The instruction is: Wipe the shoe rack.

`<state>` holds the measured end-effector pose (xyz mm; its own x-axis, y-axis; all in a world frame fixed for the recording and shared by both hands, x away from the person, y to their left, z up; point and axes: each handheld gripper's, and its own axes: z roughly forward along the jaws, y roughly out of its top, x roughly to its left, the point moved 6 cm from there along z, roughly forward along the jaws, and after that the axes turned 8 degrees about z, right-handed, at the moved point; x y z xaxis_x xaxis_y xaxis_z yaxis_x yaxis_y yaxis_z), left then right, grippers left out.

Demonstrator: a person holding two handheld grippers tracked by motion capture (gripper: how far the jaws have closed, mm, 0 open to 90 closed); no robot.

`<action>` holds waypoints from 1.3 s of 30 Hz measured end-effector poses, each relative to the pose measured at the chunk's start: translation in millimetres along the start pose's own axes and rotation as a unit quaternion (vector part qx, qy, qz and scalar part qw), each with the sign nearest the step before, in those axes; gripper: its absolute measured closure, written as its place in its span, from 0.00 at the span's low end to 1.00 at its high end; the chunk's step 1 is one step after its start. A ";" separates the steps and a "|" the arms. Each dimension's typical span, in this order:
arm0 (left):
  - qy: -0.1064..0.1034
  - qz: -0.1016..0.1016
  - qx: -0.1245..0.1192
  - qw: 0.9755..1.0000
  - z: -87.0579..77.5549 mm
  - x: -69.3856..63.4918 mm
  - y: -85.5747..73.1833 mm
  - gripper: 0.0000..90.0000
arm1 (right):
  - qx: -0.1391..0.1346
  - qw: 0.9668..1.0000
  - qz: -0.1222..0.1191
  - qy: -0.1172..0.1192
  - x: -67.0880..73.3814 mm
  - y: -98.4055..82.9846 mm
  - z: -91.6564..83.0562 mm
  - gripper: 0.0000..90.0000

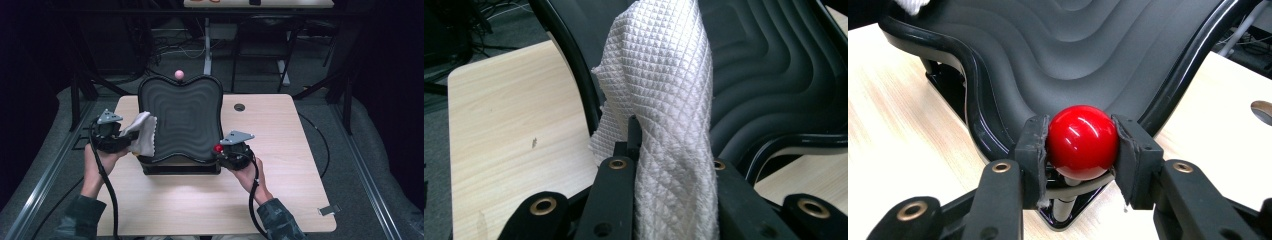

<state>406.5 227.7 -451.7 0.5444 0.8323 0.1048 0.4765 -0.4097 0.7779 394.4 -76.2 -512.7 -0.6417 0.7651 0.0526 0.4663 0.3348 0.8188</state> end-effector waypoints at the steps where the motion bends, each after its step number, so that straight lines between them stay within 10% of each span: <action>1: -0.001 -0.002 0.000 1.000 0.4 -1.2 -1.7 0.92 | 0.000 1.000 -0.001 0.000 -0.2 0.1 0.0 0.67; 20: 0.007 0.012 0.030 0.999 11.5 -12.4 -23.9 0.92 | 0.002 1.000 -0.003 -0.001 0.3 -0.2 -0.3 0.67; 32: 0.056 0.013 0.038 0.998 0.8 1.3 -32.4 0.93 | 0.001 1.000 -0.002 -0.001 0.2 -0.2 -0.1 0.67; 36: 0.024 -0.022 0.017 0.999 -4.8 3.9 -33.8 0.93 | 0.002 1.000 -0.003 0.000 0.1 -0.1 0.1 0.67; 39: 0.005 -0.012 0.006 1.000 -3.5 -7.9 -28.2 0.93 | 0.000 1.000 -0.004 0.000 -0.1 0.2 0.5 0.67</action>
<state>386.4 234.0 -472.4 0.5261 0.8453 0.0933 0.4970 -0.3947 0.7728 394.9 -75.9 -512.9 -0.6450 0.7627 0.0469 0.4617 0.3401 0.8192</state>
